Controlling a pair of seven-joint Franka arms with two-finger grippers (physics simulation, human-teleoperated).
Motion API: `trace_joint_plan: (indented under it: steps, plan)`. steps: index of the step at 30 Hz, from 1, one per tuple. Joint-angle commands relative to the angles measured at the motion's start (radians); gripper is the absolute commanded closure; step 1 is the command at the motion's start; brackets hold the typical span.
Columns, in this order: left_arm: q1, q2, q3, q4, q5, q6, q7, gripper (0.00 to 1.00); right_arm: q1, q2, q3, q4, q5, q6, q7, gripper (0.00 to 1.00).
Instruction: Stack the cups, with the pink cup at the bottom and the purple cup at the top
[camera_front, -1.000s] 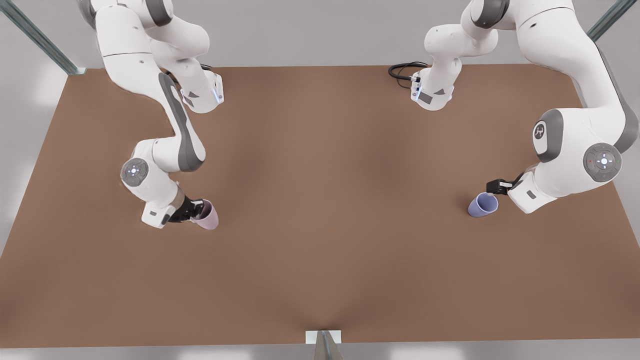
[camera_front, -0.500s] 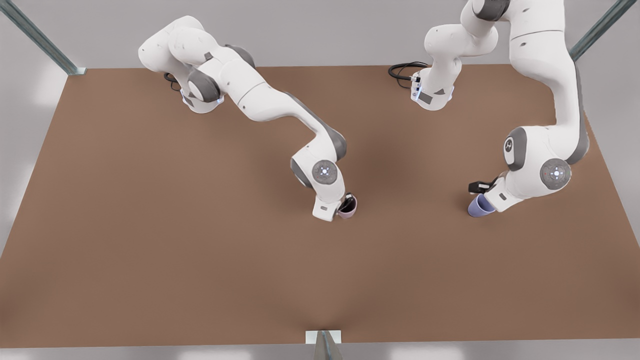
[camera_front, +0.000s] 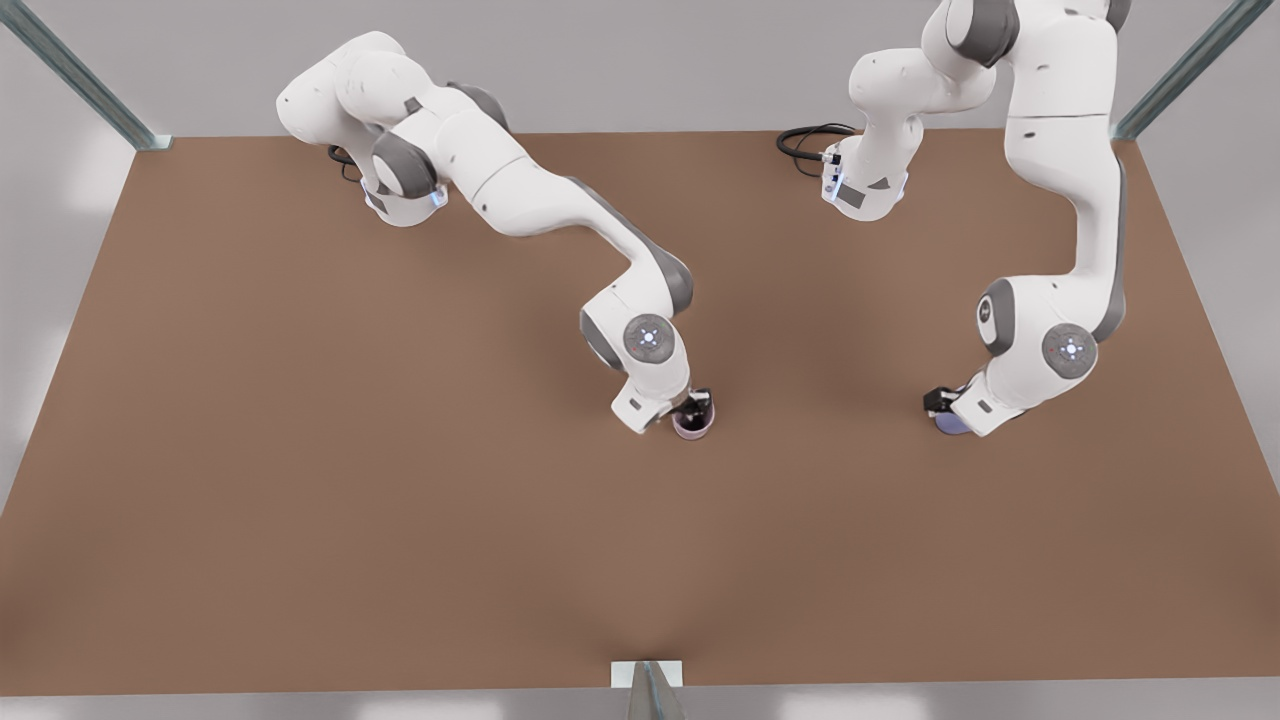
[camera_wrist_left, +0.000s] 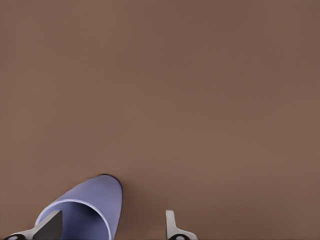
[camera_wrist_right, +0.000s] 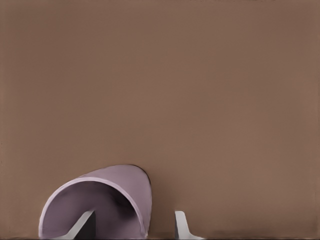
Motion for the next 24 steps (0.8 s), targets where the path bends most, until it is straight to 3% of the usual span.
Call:
trace_joint_plan:
  steps: [1, 3, 4, 5, 7, 8, 9, 10, 11, 13, 17, 24]
  plan:
    - [0.001, 0.007, 0.001, -0.001, 0.001, 0.040, -0.001, 0.00, 0.002, -0.059, 0.001, -0.046, 0.016, -0.004, 0.273, 0.32]
    - [0.001, 0.017, 0.004, -0.053, 0.001, 0.086, -0.001, 0.00, -0.020, -0.208, -0.002, -0.122, 0.010, -0.013, 0.262, 0.26]
    - [-0.001, 0.025, 0.006, -0.062, 0.001, 0.104, -0.001, 0.00, -0.062, -0.315, -0.018, -0.189, -0.008, -0.048, 0.227, 0.18]
    - [0.001, 0.033, 0.007, -0.062, 0.000, 0.107, -0.001, 0.00, -0.073, -0.454, -0.073, -0.352, -0.015, -0.040, 0.214, 0.00]
    - [0.001, 0.045, 0.009, -0.064, 0.001, 0.109, -0.001, 0.00, -0.308, -0.711, -0.076, -0.590, -0.053, -0.042, 0.134, 0.00]
    - [0.001, 0.053, 0.009, -0.064, 0.000, 0.107, -0.001, 0.00, -0.476, -0.777, -0.061, -0.638, -0.056, -0.066, -0.137, 0.00]
    - [0.001, 0.054, 0.015, -0.064, 0.000, 0.107, -0.001, 0.00, -0.593, -0.825, -0.030, -0.633, -0.074, -0.232, -0.361, 0.00]
    - [0.001, 0.057, 0.015, -0.064, 0.000, 0.107, -0.001, 0.14, -0.689, -0.837, 0.004, -0.592, -0.186, -0.329, -0.425, 0.00]
    - [0.001, 0.059, 0.015, -0.062, 0.000, 0.107, -0.001, 0.33, -0.813, -0.845, 0.103, -0.564, -0.281, -0.427, -0.597, 0.00]
    - [0.001, 0.060, 0.015, -0.062, 0.001, 0.107, -0.001, 0.49, -0.800, -0.854, 0.054, -0.495, -0.286, -0.523, -0.629, 0.00]
    - [0.005, 0.065, 0.015, -0.059, 0.000, 0.107, -0.001, 0.57, -0.791, -0.846, 0.027, -0.428, -0.272, -0.553, -0.766, 0.00]
    - [0.005, 0.065, 0.017, -0.054, 0.000, 0.106, -0.001, 0.69, -0.840, -0.842, 0.015, -0.389, -0.169, -0.545, -0.749, 0.00]
